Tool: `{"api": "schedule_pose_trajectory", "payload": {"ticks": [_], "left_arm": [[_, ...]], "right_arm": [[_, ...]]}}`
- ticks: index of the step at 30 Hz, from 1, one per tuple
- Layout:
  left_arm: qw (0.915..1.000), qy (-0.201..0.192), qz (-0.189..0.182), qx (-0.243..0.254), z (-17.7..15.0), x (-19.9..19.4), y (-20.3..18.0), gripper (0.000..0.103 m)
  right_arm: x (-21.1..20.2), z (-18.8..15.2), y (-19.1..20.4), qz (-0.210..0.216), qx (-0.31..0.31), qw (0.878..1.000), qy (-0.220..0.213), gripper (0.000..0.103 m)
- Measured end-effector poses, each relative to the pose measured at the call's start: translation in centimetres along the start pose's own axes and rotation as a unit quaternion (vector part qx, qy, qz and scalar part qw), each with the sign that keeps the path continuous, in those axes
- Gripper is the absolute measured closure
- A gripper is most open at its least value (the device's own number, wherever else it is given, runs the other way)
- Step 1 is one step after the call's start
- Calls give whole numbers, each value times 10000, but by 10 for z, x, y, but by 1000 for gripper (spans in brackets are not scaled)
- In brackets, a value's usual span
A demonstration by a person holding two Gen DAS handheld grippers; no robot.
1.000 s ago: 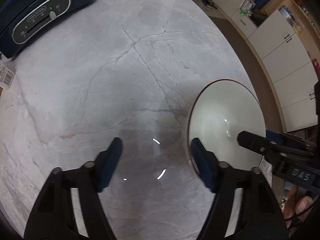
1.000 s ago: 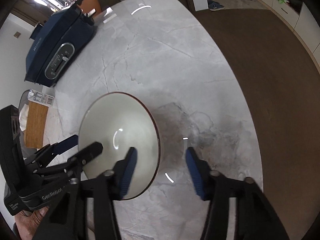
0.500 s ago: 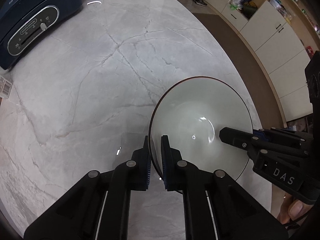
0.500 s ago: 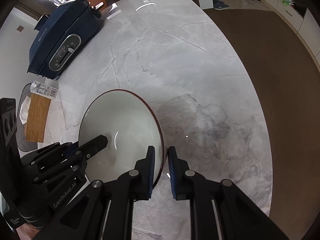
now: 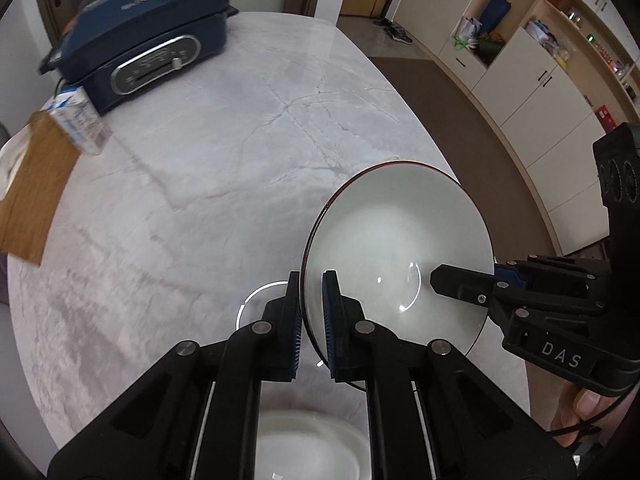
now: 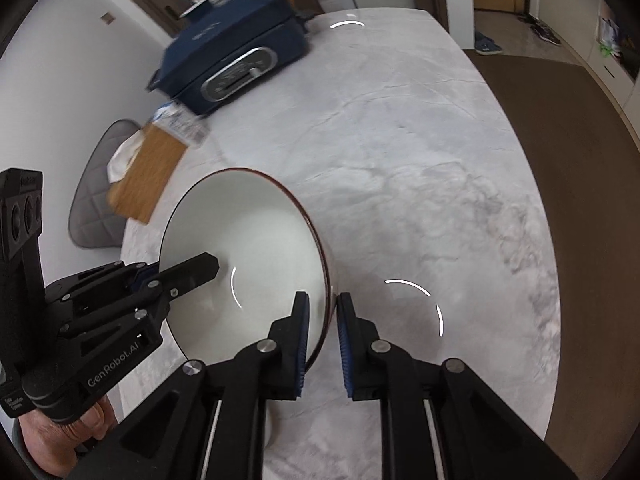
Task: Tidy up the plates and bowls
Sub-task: 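Lift and carry the dark-rimmed bowl with both grippers over the stack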
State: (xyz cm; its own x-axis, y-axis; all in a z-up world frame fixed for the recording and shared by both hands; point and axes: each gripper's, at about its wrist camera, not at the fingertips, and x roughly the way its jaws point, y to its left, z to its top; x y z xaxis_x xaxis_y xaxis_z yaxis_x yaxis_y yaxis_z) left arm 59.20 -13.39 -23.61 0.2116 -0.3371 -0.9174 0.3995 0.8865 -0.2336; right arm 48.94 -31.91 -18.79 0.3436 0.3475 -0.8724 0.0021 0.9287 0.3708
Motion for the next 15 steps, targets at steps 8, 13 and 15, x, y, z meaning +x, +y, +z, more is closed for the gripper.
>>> {"api": "schedule_pose_trajectory", "payload": {"ticks": [8, 13, 15], "left_arm": [[9991, -33, 162, -381, -106, -76, 36, 95], [9976, 192, 214, -630, -163, -77, 51, 95], [9970, 280, 233, -690, -178, -73, 55, 95]], "right_arm": [[-7, -64, 66, 274, -479, 9980, 309, 85], [11, -93, 88, 245, -616, 9958, 625, 85], [18, -104, 95, 174, -671, 9949, 739, 85]]}}
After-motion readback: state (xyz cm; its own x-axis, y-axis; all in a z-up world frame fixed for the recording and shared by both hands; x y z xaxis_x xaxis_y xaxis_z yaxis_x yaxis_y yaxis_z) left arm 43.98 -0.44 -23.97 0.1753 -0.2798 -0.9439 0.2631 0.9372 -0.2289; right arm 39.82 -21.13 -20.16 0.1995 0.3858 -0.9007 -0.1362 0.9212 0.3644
